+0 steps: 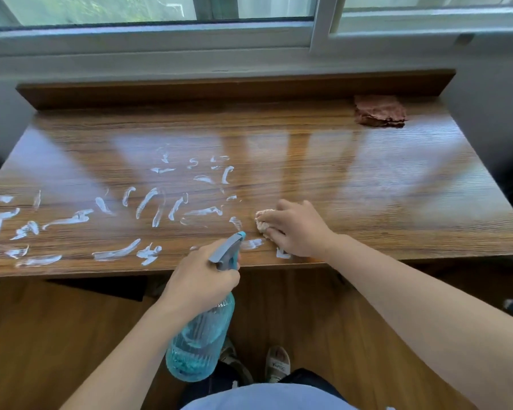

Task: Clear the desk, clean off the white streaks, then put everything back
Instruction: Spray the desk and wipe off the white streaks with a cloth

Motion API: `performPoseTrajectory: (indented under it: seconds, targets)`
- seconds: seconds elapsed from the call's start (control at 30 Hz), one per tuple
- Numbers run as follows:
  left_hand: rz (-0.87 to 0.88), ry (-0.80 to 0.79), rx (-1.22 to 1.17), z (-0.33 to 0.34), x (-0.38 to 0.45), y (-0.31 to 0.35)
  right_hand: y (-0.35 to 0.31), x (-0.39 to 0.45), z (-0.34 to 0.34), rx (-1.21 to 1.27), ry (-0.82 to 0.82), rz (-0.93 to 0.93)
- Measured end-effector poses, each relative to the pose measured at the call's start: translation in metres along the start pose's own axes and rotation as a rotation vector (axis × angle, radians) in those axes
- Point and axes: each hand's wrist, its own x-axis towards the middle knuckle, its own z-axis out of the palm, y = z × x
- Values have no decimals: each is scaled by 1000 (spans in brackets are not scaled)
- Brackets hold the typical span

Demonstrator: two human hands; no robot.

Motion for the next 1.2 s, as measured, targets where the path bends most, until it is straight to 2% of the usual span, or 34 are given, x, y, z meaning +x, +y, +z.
performPoseTrajectory:
  seconds: [0.1, 0.17, 0.27, 0.33, 0.37, 0.4, 0.5, 0.57, 0.63, 0.73, 0.77, 0.8, 0.9, 0.97, 1.03, 1.1, 1.13, 1.17, 1.2]
  targets:
    - [16, 8, -39, -2, -4, 1, -7, -46, 9, 17, 11, -40]
    - [31, 7, -49, -4, -3, -1, -4, -52, 13, -7, 41, -1]
    - [53, 10, -53, -11, 3, -6, 5, -19, 11, -72, 187, 250]
    - [65, 5, -58, -18, 8, -10, 3, 2, 9, -87, 240, 464]
    - [66, 0, -69, -22, 10, -11, -3, 4, 11, -89, 256, 509]
    - [70, -7, -75, -26, 12, -13, -12, 0, 15, -85, 272, 499]
    - [105, -2, -56, -35, 19, -19, -37, -41, 30, -68, 224, 223]
    - [131, 4, -37, -39, 22, -22, -29, -59, 30, -93, 179, 145]
    - [147, -13, -36, -43, 25, -26, -10, -51, 24, -135, 208, 275]
    - [144, -42, -50, -48, 26, -32, 4, -22, 16, -129, 292, 647]
    - [143, -49, -56, -49, 27, -34, -3, -17, 17, -137, 296, 688]
    - [142, -57, -63, -50, 27, -36, -13, -17, 21, -153, 283, 652]
    - [152, -73, -72, -52, 29, -37, -46, -44, 34, -113, 165, 267]
    - [160, -72, -64, -52, 29, -36, -34, -55, 29, -125, 90, 145]
    - [180, -50, -34, -52, 27, -33, -8, -45, 21, -183, 119, 290]
    - [196, -29, -23, -51, 26, -32, 8, -33, 10, -171, 202, 616]
    - [196, -23, -18, -52, 26, -32, 6, -28, 9, -161, 221, 711]
    - [197, -24, -25, -52, 26, -33, -2, -25, 11, -170, 227, 715]
    - [192, -29, -38, -51, 25, -33, -16, -26, 16, -172, 221, 642]
